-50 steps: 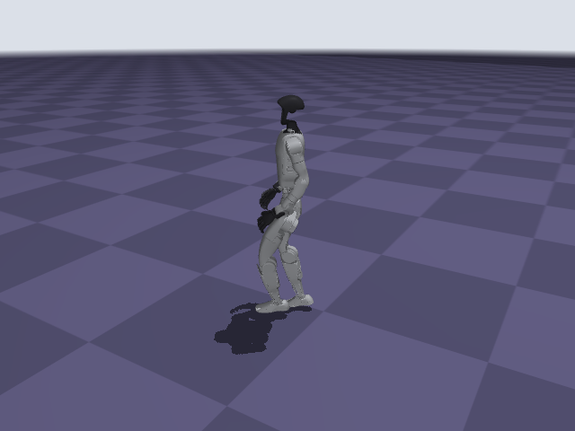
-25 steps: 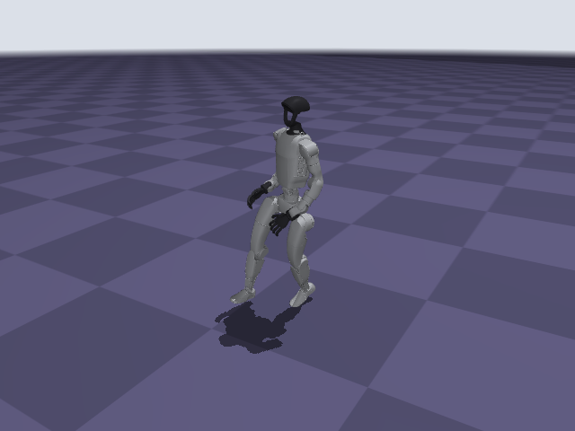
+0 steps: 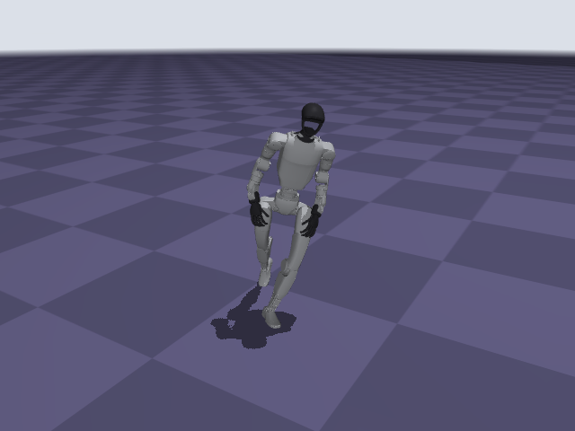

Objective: Walk run

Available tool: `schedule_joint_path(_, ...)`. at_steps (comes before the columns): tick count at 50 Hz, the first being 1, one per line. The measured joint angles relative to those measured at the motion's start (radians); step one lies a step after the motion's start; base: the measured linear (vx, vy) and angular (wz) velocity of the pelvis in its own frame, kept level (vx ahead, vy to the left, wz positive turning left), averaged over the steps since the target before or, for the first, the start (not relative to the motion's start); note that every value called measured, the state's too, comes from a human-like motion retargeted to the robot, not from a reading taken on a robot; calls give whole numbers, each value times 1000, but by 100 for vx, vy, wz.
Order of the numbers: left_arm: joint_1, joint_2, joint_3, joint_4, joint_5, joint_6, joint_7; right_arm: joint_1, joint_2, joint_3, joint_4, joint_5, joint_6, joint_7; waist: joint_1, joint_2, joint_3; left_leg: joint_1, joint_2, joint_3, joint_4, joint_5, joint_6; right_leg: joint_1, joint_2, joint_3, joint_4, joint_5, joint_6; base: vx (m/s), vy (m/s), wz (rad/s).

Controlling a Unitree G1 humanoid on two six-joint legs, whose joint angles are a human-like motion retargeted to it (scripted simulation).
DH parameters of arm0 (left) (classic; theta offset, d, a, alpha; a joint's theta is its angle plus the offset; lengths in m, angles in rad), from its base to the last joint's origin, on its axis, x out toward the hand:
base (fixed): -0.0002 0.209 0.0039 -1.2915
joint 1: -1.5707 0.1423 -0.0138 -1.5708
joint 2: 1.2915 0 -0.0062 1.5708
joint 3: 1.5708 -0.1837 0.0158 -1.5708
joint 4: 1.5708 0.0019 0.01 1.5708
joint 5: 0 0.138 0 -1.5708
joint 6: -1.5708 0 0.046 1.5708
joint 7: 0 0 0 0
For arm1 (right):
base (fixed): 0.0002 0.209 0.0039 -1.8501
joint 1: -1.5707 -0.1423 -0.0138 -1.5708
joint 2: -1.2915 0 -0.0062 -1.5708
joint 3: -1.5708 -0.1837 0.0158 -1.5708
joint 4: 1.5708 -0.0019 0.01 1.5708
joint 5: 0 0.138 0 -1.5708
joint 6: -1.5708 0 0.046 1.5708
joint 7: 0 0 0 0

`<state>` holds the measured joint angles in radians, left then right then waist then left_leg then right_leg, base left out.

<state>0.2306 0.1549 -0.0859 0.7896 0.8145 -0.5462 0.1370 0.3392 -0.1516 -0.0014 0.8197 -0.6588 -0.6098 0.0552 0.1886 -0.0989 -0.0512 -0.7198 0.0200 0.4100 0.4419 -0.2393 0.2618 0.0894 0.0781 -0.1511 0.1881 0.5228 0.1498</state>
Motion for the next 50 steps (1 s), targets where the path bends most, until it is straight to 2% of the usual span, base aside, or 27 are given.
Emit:
schedule_joint_path(2,0,21,-11,-15,-5,34,10,-9,21,15,17,25,-13,-50,-116,-13,14,70,-73,-67,157,-267,0,-74,51,35,292,1,-44,181,-47,331)
schedule_joint_path(5,17,36,-15,-10,59,83,-16,-6,65,31,68,19,-36,-135,-178,106,10,99,-29,-303,295,-351,0,-171,249,50,471,-87,-116,190,18,176)
schedule_joint_path(7,-5,2,46,24,102,115,-101,-21,75,19,66,16,-53,-148,-216,194,16,153,25,-338,342,-424,0,-331,221,38,670,-322,-148,135,30,87)
schedule_joint_path(10,-7,-35,2,60,75,98,-158,29,100,-33,-36,63,-63,-153,-163,207,13,331,25,-266,224,-423,0,-529,164,95,737,-544,-363,149,16,60)
schedule_joint_path(12,1,-30,-37,78,62,71,-130,73,116,-55,-133,127,-103,-226,-260,235,19,457,-47,-338,67,-293,0,-664,78,72,685,-634,-351,187,42,283)
schedule_joint_path(15,31,-13,-88,78,118,62,-99,115,110,-105,-226,209,-195,-318,-403,302,8,654,-107,-426,-179,96,-63,-811,-20,83,483,-658,-254,176,37,275)
schedule_joint_path(18,52,-1,-122,66,160,117,-91,100,57,-118,-262,225,-223,-362,-455,360,30,754,-60,-431,-217,564,-266,-830,-21,131,164,-643,-117,180,6,132)
schedule_joint_path(20,52,-11,-129,47,146,132,-101,65,-4,-108,-282,168,-197,-363,-474,355,60,805,-67,-399,-185,757,-386,-793,-73,91,32,-658,-12,185,-3,96)
schedule_joint_path(21,46,-18,-125,35,124,130,-110,42,-34,-96,-291,132,-176,-359,-476,340,85,804,-77,-378,-64,761,-416,-762,-80,75,29,-580,-41,161,-2,60)
schedule_joint_path(22,40,-27,-112,20,106,130,-116,17,-62,-79,-298,101,-157,-353,-463,326,103,789,-102,-361,43,761,-442,-740,-66,92,62,-592,-107,152,-2,-34)
schedule_joint_path(23,33,-37,-80,2,95,132,-119,-13,-84,-55,-302,77,-142,-342,-417,313,107,746,-153,-354,124,754,-458,-734,-11,175,164,-781,-249,173,-9,-37)
schedule_joint_path(24,34,-43,-61,-9,92,142,-107,-31,-96,-35,-299,61,-128,-324,-408,311,131,691,-202,-371,280,701,-466,-709,21,248,264,-820,-282,212,-20,37)
schedule_joint_path(25,40,-47,-49,-18,92,156,-87,-43,-102,-18,-291,49,-116,-303,-417,315,166,630,-249,-399,474,624,-471,-675,42,316,363,-784,-260,216,-26,181)
schedule_joint_path(27,33,-55,-67,-13,99,179,-41,-45,-109,-35,-239,74,-94,-202,-358,343,168,413,-99,-310,828,379,-356,-630,31,166,453,-882,-318,193,-27,155)
schedule_joint_path(29,24,-60,-33,-45,126,166,-38,-33,-120,-45,-200,119,-62,-94,-196,261,134,215,25,-122,947,160,-230,-526,-6,144,423,-923,-374,205,-25,-37)
schedule_joint_path(30,25,-62,-12,-61,147,156,-29,-19,-119,-52,-183,148,-38,-33,-108,227,114,118,78,-58,965,68,-192,-480,31,178,395,-933,-391,180,-15,-34)
schedule_joint_path(31,33,-51,-15,-81,147,137,6,5,-112,-65,-171,162,-26,-2,-53,219,99,11,69,-95,932,32,-203,-407,70,192,320,-894,-394,183,-7,32)
schedule_joint_path(33,56,-34,-15,-116,140,93,79,54,-89,-88,-144,177,-17,27,6,191,68,-160,37,-148,798,-4,-190,-266,84,138,169,-733,-355,249,10,144)
schedule_joint_path(37,93,-49,21,-137,83,-3,219,108,-29,-100,-91,164,-50,37,105,10,57,-280,25,-16,276,-23,-100,-43,-25,123,10,-36,-99,231,-6,81)
schedule_joint_path(38,92,-49,23,-133,65,-21,241,114,-8,-93,-76,167,-57,24,113,-21,79,-257,-31,-37,147,-55,-96,-42,-88,68,155,-8,-31,247,-15,122)
schedule_joint_path(40,63,-41,42,-123,54,-25,260,99,23,-62,-66,169,-47,-38,88,-55,125,-208,-139,-83,-16,-78,-135,-57,-104,108,466,1,-4,244,-30,185)
schedule_joint_path(42,23,-28,75,-114,77,1,256,68,34,-15,-95,143,-33,-121,-28,-67,146,-123,-138,-54,36,19,-4,-69,85,248,580,1,-41,263,-84,245)
schedule_joint_path(43,7,-18,91,-109,87,11,253,53,48,-1,-107,127,-37,-143,-95,-60,138,-75,-77,-35,146,-78,-1,-94,143,165,613,1,-79,288,-114,215)
schedule_joint_path(45,25,-3,65,-87,112,21,250,80,89,15,-105,126,-52,-135,-185,10,114,-56,-153,-372,281,-182,0,-186,226,-7,721,1,-137,256,-59,154)
schedule_joint_path(46,15,5,59,-62,114,20,230,83,103,30,-104,140,-62,-121,-214,62,105,-9,-71,-376,336,-260,0,-273,270,-36,766,-24,-195,246,-38,84)
schedule_joint_path(48,-21,6,25,-21,96,12,148,77,83,41,-142,146,-60,-116,-263,158,82,91,17,-387,376,-369,0,-473,270,-54,896,-161,-272,266,-38,40)
schedule_joint_path(50,-35,1,-55,-27,60,34,71,94,38,7,-213,84,-48,-164,-271,168,38,253,-7,-311,259,-365,0,-624,152,4,899,-305,-343,207,-1,20)
